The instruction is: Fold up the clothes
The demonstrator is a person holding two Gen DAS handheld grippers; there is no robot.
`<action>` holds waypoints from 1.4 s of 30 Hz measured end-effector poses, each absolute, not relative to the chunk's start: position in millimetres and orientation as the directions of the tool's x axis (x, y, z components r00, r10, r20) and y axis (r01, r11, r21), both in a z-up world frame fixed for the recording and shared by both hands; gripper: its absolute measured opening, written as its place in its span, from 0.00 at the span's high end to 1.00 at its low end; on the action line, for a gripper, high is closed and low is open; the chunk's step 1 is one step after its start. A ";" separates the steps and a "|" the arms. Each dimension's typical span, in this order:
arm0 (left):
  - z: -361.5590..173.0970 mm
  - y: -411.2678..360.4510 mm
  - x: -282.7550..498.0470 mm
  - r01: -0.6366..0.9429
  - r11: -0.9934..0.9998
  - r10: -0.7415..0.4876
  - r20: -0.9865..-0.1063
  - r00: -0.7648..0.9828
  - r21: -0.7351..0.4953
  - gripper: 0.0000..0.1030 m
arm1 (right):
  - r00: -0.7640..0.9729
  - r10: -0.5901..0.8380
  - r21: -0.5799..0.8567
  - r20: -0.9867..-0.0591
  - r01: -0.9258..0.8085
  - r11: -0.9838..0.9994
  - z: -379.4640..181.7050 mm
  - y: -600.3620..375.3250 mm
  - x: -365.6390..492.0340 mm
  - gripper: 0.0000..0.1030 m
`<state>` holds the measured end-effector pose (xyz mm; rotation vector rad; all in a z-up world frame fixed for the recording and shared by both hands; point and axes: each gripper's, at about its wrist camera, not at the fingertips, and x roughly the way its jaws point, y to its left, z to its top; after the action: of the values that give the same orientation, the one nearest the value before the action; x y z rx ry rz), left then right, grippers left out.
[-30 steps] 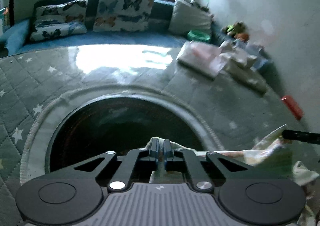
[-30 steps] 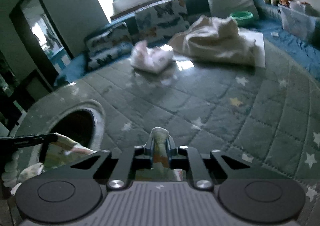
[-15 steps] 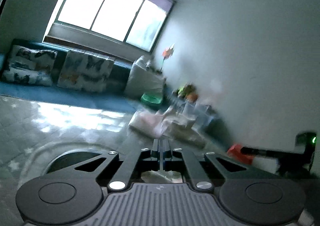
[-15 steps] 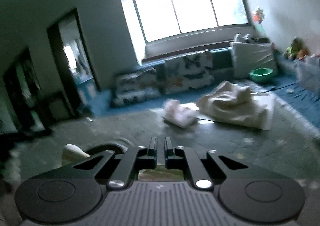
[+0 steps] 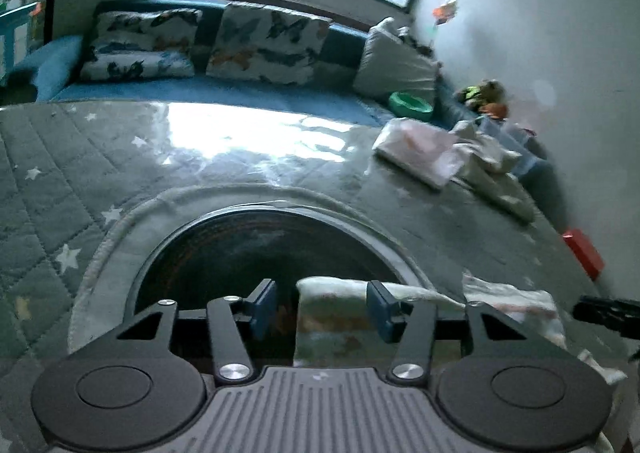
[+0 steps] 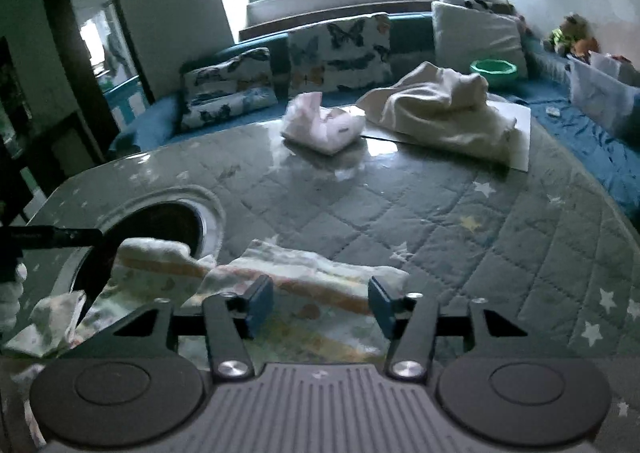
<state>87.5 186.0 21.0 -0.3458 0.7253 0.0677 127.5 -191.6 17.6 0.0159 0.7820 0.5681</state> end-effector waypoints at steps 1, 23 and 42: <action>16.3 186.3 87.3 -0.187 0.943 -0.048 -0.668 0.742 -0.275 0.46 | 0.567 0.486 0.226 -0.665 -0.467 0.855 15.7 -190.7 132.3 0.47; 18.5 173.1 99.4 -0.049 0.935 -0.188 -0.605 0.774 -0.353 0.87 | 0.584 0.521 0.250 -0.622 -0.482 0.840 15.8 -188.4 147.3 0.96; 36.9 159.9 36.0 -0.002 0.961 -0.157 -0.548 0.821 -0.278 0.70 | 0.579 0.522 0.090 -0.627 -0.611 0.786 30.5 -184.7 59.7 0.60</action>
<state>36.0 159.9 36.9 -0.2733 0.6031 -0.0839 59.7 -184.7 30.5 -0.1411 0.6848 0.6647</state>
